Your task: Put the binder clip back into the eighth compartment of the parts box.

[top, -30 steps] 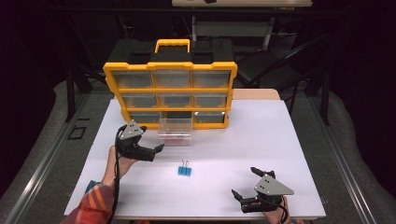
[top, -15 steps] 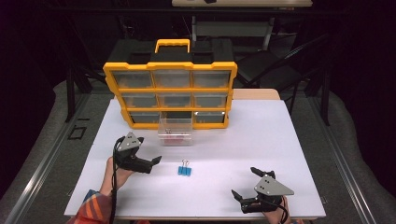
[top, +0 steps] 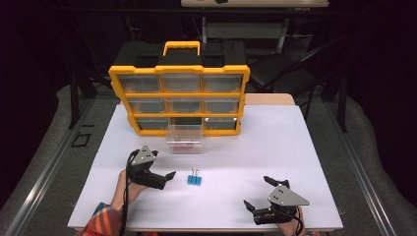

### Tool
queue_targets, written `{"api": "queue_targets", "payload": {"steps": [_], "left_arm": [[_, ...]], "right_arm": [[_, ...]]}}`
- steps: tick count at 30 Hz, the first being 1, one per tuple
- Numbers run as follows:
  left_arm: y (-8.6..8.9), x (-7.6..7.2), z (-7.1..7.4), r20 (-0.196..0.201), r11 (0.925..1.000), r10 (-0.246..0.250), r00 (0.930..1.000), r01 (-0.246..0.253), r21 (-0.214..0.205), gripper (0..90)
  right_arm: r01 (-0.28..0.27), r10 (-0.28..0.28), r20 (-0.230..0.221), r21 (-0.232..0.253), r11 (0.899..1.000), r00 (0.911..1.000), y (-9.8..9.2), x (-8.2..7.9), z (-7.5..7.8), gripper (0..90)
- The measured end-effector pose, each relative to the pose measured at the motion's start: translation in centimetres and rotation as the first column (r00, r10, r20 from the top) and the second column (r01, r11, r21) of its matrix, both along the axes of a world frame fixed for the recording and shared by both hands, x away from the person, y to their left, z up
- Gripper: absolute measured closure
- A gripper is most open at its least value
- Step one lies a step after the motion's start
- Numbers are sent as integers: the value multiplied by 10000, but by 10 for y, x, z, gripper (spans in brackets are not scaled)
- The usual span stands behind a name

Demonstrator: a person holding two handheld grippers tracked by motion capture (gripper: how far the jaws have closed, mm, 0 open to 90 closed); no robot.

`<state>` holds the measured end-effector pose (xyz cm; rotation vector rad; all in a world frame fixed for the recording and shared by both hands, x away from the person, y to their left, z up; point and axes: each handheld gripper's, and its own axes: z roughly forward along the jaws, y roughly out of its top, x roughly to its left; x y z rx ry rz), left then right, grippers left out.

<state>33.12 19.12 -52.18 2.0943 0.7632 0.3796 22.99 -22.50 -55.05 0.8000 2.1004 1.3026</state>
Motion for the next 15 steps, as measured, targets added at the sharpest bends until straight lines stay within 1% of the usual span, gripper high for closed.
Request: {"api": "queue_targets", "payload": {"steps": [3,12,15], "left_arm": [[-4,0,-2,-172,9998,-182,9997,181,-90,0],[-17,-2,-6,-179,9989,-471,9987,471,-12,0],[-20,-2,-7,-301,9982,-600,9977,601,16,0]], "right_arm": [[45,-45,47,52,10000,10000,0,0,0,8],[172,-174,183,139,9998,9997,-2,-1,2,0],[196,-199,169,162,9997,9997,-2,-1,2,0]]}}
